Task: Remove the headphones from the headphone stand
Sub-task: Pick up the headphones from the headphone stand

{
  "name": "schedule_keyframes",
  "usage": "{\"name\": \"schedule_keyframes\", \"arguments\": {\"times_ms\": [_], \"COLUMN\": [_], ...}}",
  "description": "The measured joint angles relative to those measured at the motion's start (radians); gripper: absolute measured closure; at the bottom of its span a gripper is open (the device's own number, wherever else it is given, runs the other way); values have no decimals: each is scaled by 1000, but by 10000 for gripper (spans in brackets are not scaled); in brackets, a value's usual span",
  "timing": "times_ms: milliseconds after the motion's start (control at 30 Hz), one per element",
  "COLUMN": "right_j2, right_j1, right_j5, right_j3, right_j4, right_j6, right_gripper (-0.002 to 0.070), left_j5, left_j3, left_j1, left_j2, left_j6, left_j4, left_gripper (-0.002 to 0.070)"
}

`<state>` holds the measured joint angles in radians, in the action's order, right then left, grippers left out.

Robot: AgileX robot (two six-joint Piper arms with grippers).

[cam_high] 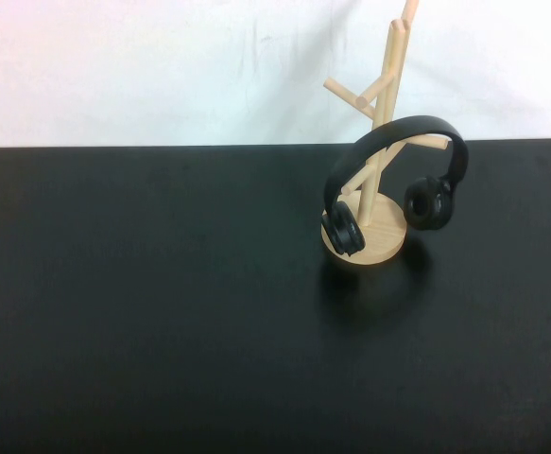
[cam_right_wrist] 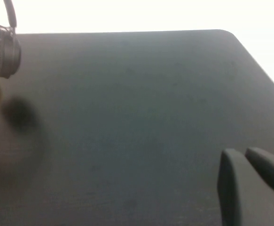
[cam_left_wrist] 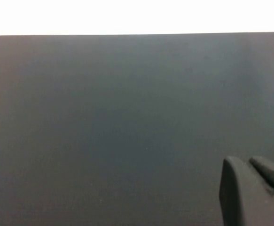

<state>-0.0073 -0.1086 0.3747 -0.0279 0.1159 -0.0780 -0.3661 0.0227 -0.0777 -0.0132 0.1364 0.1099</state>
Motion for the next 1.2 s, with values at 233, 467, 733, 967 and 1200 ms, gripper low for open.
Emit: {"name": "schedule_keyframes", "arguments": {"times_ms": [233, 467, 733, 967, 1200], "right_j2": [0, 0, -2, 25, 315], "right_j1": [0, 0, 0, 0, 0], "right_j5": [-23, -129, -220, 9, 382], "right_j3": [0, -2, -2, 72, 360], "right_j4": [-96, -518, -791, -801, -717], "right_j6": [-9, -83, -87, -7, 147], "right_gripper": [685, 684, 685, 685, 684], "left_j5": [0, 0, 0, 0, 0], "left_j3": [0, 0, 0, 0, 0], "left_j1": [0, 0, 0, 0, 0], "left_j2": [0, 0, 0, 0, 0], "left_j6": [0, 0, 0, 0, 0], "left_j4": [0, 0, 0, 0, 0], "left_gripper": [678, 678, 678, 678, 678]}}
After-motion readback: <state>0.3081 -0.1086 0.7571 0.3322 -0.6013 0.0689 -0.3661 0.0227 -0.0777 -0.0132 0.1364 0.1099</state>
